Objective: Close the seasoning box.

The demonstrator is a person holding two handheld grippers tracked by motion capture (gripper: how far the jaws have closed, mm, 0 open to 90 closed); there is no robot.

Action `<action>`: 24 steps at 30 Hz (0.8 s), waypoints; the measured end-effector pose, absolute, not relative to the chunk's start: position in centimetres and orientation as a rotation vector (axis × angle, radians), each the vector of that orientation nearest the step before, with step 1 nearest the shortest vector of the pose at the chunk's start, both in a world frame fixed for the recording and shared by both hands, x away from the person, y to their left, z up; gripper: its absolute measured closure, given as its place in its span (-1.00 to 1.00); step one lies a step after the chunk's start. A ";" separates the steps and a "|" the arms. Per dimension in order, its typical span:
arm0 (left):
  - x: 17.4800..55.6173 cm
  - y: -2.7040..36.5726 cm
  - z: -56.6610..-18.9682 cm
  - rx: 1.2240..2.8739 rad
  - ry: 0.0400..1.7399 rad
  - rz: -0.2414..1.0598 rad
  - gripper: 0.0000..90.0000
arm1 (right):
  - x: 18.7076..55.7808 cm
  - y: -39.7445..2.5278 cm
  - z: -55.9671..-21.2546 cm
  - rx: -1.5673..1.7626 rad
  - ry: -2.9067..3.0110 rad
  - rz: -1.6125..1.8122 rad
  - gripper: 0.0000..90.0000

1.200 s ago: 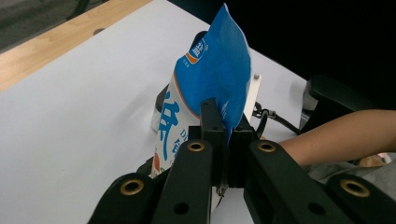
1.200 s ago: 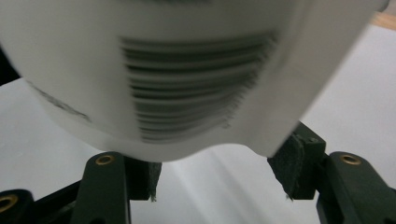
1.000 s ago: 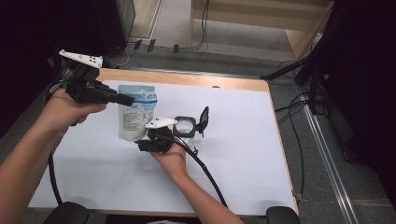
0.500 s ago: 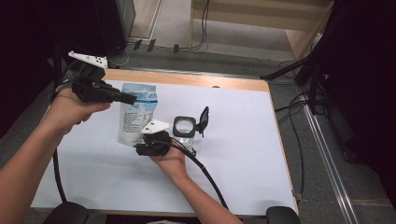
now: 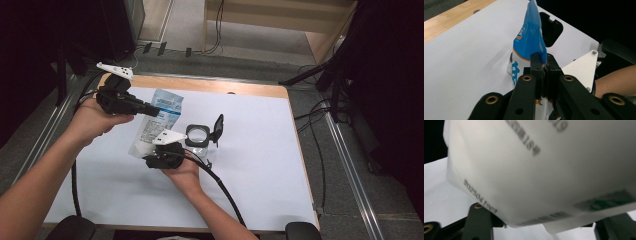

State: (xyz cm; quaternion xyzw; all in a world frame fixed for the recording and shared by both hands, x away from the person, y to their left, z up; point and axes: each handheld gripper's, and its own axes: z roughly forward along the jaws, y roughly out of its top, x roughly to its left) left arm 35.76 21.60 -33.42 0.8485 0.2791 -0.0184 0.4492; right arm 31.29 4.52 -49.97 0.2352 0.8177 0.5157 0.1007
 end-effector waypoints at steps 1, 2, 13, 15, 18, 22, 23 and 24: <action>35.8 21.4 -33.5 2.102 0.685 -0.043 0.98 | 31.2 4.4 -50.0 0.702 2.412 1.511 0.02; 35.8 21.3 -33.6 2.107 0.687 -0.036 0.98 | 31.3 4.2 -50.1 0.712 2.419 1.511 0.06; 36.5 20.8 -34.5 2.125 0.689 -0.088 1.00 | 30.9 3.6 -50.6 0.715 2.366 1.449 -0.33; 36.6 20.6 -34.7 2.128 0.688 -0.099 1.00 | 30.6 3.8 -50.6 0.691 2.341 1.422 -0.36; 36.6 20.3 -34.7 2.123 0.677 -0.103 1.00 | 30.2 3.8 -50.5 0.669 2.340 1.435 -0.15; 36.6 20.1 -34.9 2.128 0.676 -0.106 0.99 | 30.1 3.7 -50.6 0.669 2.364 1.449 0.04; 36.6 20.1 -34.9 2.137 0.670 -0.097 0.98 | 30.2 3.6 -50.7 0.669 2.370 1.453 0.05; 36.5 20.0 -35.0 2.136 0.674 -0.090 0.97 | 30.2 3.6 -50.7 0.675 2.375 1.452 0.06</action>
